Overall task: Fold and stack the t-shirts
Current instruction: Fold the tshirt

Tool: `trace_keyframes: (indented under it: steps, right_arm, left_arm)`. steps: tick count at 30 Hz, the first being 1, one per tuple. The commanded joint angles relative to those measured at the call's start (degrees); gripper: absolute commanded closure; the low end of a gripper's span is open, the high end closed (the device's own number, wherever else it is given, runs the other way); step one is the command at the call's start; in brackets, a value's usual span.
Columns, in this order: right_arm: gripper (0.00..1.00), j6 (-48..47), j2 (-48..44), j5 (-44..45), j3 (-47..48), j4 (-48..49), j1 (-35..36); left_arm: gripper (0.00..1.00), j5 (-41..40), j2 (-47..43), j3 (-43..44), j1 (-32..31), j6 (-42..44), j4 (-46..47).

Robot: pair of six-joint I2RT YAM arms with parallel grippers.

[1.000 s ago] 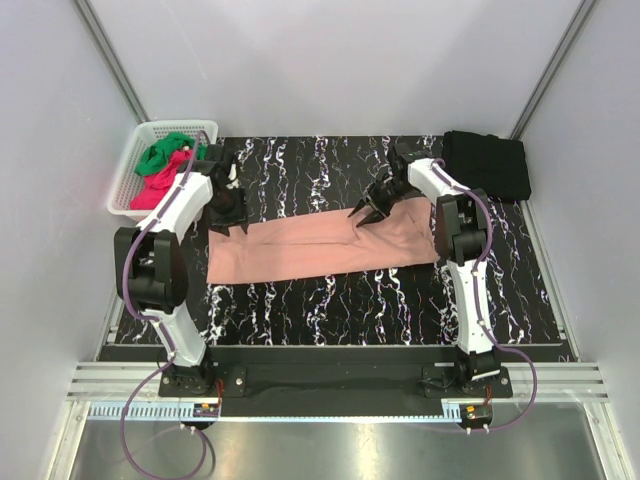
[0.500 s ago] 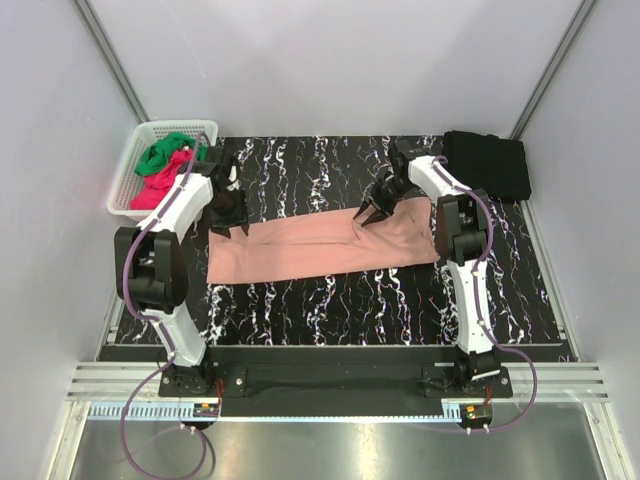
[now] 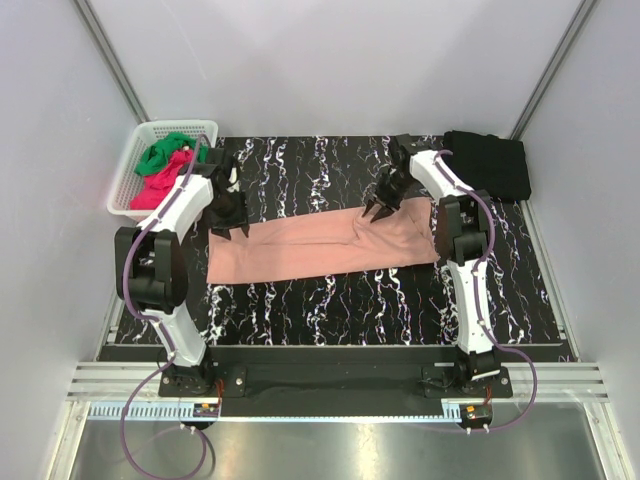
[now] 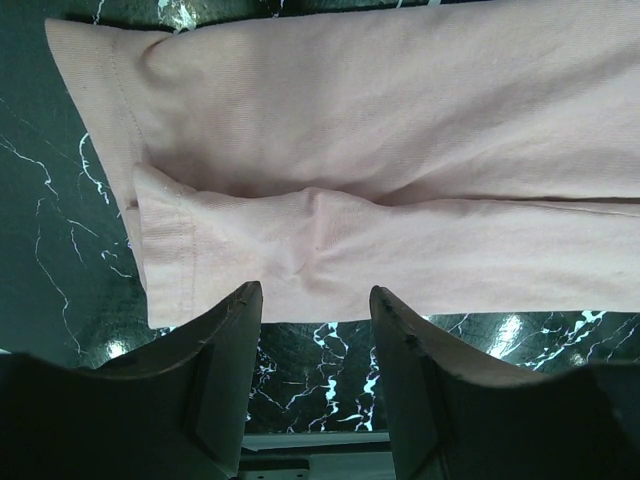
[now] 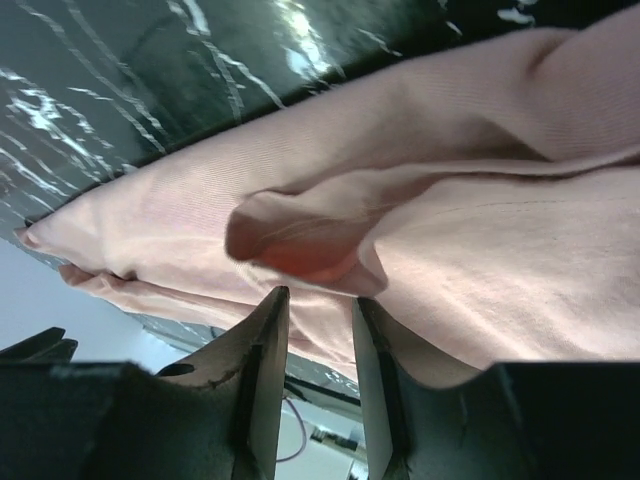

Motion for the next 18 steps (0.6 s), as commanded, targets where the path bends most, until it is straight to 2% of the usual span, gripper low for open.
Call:
trace_keyframes:
  steps: [1, 8, 12, 13, 18]
  right_arm:
    - [0.62, -2.1, -0.8, 1.4, 4.2, -0.4, -0.2]
    - [0.62, -4.9, 1.3, 0.3, 11.9, -2.1, -0.3]
    - [0.62, -7.0, -0.8, -0.4, 11.9, -6.5, -0.4]
    - [0.62, -8.0, -1.7, -0.4, 11.3, -7.5, -0.3]
    - [0.62, -8.1, -11.6, 4.5, -4.4, -5.1, -0.3]
  left_arm:
    - [0.48, 1.5, -2.0, 0.0, 0.3, 1.0, 0.8]
    - [0.47, 3.3, -1.4, 0.5, 0.2, 1.2, 0.9]
    - [0.47, 4.7, -1.2, -0.1, 0.0, 1.5, 0.9]
    - [0.47, 5.0, -1.2, -0.3, -0.2, 1.6, 0.9]
    - [0.46, 4.5, -0.8, -0.6, -2.3, 1.6, 0.9]
